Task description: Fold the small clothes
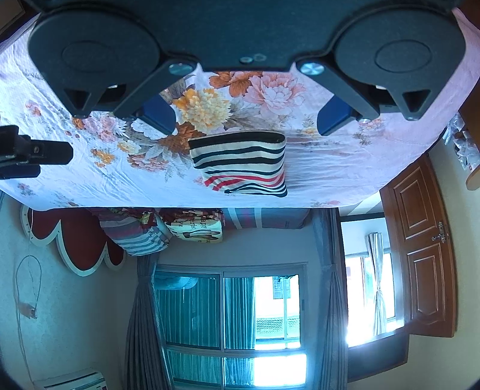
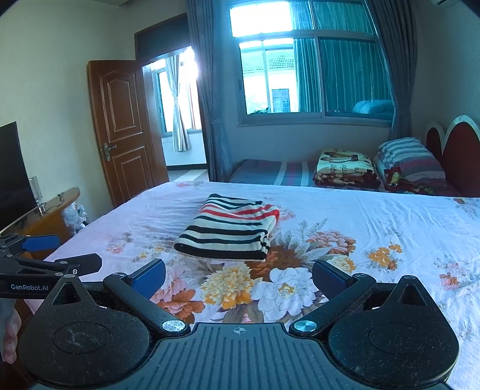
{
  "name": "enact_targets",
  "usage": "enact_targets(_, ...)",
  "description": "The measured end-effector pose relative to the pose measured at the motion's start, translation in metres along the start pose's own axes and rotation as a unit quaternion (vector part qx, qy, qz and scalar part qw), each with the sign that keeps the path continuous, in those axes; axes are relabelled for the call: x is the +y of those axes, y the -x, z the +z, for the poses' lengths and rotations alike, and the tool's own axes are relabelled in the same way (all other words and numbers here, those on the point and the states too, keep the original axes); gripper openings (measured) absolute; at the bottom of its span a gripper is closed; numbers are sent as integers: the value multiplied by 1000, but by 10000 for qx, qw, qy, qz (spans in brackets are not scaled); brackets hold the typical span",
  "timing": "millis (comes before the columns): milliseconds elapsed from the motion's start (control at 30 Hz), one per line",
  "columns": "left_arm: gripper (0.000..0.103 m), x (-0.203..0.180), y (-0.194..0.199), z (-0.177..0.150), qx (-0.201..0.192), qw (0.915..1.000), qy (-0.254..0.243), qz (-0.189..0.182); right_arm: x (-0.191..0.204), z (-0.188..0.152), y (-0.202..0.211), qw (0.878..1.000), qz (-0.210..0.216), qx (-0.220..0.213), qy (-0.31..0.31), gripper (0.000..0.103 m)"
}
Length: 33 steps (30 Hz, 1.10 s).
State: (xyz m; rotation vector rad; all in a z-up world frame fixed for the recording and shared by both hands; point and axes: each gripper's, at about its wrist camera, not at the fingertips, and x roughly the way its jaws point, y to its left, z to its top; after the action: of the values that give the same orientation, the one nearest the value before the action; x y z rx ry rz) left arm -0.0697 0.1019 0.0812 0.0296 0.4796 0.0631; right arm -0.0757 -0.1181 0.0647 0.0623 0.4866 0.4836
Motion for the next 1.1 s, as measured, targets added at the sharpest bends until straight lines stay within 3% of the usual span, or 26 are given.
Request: enact_targets(1100,101,-11,-6,4,-80,9998,-123,-109,-17,2,-4,10000,69,24,21,103)
